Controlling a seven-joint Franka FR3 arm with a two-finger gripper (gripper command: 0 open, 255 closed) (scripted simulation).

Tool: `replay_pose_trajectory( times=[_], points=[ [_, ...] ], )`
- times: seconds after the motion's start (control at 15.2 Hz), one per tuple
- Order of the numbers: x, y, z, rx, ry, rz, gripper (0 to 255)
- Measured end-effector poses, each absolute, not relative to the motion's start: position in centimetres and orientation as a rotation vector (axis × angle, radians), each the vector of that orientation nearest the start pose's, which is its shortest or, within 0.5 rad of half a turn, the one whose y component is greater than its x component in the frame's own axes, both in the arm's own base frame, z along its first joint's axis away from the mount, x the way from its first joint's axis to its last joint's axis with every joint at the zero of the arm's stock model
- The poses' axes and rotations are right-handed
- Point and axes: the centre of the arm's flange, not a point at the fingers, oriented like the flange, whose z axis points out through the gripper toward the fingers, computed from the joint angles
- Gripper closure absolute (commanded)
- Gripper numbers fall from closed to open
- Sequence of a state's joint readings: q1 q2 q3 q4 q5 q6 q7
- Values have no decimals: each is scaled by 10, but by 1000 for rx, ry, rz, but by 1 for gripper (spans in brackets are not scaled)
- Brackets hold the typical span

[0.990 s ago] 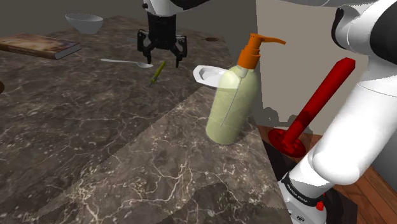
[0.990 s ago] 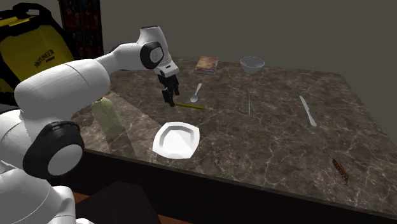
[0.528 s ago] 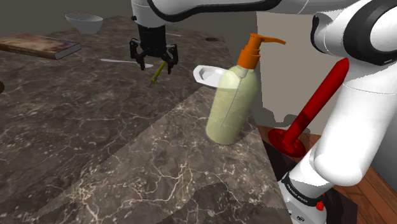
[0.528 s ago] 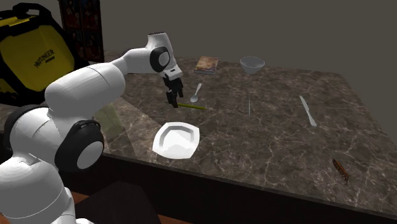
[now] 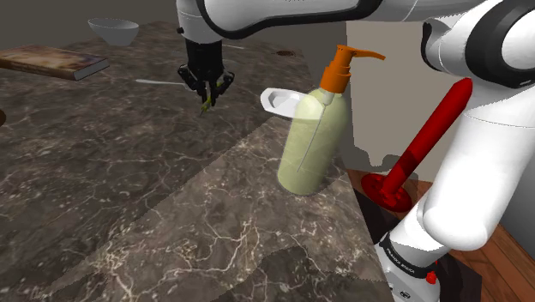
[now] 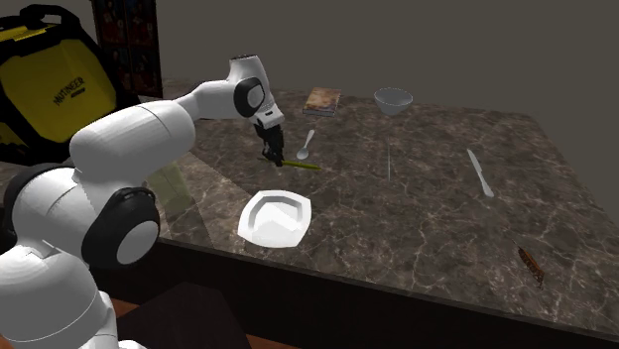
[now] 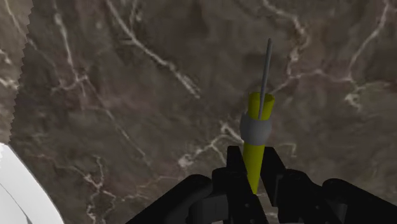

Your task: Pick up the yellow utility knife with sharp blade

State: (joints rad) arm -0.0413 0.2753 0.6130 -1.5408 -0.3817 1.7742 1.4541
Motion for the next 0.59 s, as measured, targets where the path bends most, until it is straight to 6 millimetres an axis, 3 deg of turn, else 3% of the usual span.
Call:
replay_pose_trajectory(
  times=[0.59],
  points=[
    [574, 279, 525, -2978, 1307, -289, 255]
  ],
)
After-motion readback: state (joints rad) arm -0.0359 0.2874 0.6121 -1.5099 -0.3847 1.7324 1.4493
